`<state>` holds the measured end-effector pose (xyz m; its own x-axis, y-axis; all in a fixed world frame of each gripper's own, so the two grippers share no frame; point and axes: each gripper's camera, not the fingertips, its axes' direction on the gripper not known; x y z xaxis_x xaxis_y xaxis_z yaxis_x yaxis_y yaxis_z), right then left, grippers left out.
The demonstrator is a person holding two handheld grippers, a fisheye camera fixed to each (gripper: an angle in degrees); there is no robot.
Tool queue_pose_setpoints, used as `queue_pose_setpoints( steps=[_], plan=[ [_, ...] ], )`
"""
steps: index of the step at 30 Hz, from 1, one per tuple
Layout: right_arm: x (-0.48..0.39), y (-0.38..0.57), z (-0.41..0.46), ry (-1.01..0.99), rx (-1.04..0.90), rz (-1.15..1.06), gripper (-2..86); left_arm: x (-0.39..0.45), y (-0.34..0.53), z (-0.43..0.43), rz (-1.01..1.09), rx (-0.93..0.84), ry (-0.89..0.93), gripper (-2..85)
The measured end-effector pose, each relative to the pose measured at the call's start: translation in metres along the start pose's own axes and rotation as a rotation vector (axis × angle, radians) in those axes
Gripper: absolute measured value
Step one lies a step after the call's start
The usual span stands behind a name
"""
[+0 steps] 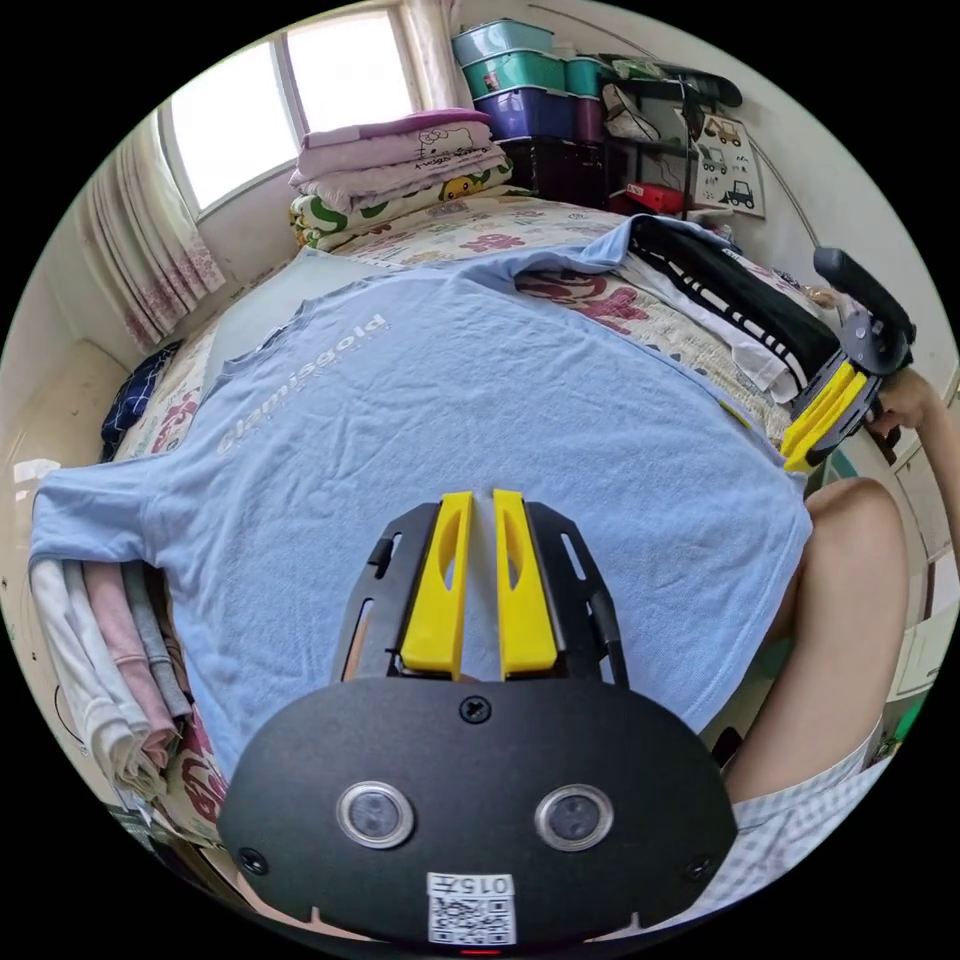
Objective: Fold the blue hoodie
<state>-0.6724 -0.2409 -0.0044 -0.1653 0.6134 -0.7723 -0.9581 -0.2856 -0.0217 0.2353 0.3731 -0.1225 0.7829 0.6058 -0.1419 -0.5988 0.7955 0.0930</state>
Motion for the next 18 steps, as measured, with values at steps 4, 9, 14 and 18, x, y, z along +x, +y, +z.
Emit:
queue_pose_setpoints(
  steps=[4, 9, 14, 18],
  plan=[
    [0.038, 0.032, -0.106, -0.134, 0.475, 0.103, 7.7, 0.001, 0.001, 0.002, -0.01, 0.002, 0.025, 4.2],
    [0.144, 0.115, -0.161, -0.054, 1.04, 0.777, 8.8, 0.003, 0.002, 0.003, -0.007, 0.003, 0.021, 4.0],
    [0.196, 0.133, -0.132, -0.2, 1.146, 1.076, 15.3, 0.007, 0.004, 0.004, 0.017, 0.006, -0.022, 3.6],
    [0.203, 0.121, -0.105, -0.317, 1.251, 1.08, 10.4, -0.009, 0.007, 0.006, -0.006, 0.006, 0.023, 3.5]
  ],
)
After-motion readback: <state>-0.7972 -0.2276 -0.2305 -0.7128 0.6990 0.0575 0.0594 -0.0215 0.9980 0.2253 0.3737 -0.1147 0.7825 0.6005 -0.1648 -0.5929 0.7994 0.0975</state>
